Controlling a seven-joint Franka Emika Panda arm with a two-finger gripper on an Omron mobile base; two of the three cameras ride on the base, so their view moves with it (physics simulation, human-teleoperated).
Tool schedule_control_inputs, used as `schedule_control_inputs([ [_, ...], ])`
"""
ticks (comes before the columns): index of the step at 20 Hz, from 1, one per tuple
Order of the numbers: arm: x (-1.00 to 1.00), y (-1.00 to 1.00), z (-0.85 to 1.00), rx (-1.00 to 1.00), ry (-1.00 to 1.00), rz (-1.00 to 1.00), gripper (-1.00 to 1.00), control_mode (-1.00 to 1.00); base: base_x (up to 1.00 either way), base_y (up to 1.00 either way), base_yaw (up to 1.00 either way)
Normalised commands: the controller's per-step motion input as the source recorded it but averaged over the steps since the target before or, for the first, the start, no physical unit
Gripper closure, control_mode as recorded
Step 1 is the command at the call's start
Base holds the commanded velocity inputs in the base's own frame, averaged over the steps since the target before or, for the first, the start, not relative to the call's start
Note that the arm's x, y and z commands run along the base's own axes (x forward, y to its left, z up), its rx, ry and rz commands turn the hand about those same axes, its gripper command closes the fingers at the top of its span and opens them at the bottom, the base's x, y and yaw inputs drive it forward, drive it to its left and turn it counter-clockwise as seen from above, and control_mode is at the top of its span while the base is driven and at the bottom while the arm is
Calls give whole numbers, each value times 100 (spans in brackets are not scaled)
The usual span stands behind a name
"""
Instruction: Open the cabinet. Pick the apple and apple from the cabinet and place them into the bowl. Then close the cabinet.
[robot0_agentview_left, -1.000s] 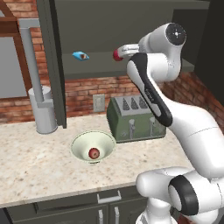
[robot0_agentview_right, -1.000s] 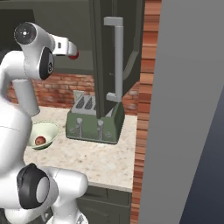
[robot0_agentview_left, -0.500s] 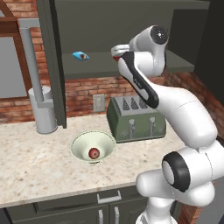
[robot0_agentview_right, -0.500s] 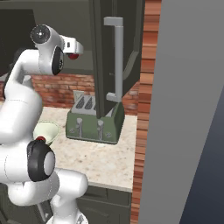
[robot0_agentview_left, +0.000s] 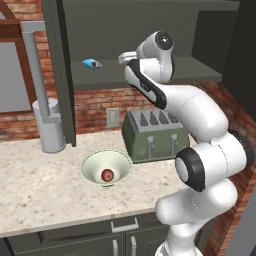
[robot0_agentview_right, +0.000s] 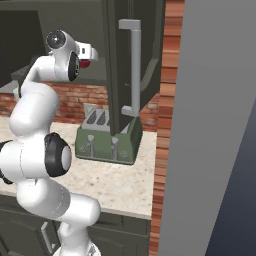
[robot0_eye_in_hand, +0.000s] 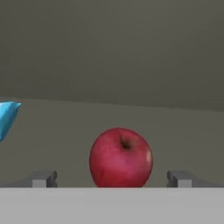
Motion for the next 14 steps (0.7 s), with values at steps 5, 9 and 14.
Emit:
schedule_control_inputs([
  [5,49,0,-35,-3,0,0,-100,-100,0,0,0],
  [9,27,0,-24,-2,-1,0,100,-100,0,0,0],
  [14,0,0,0,0,0,0,100,-100,0,0,0],
])
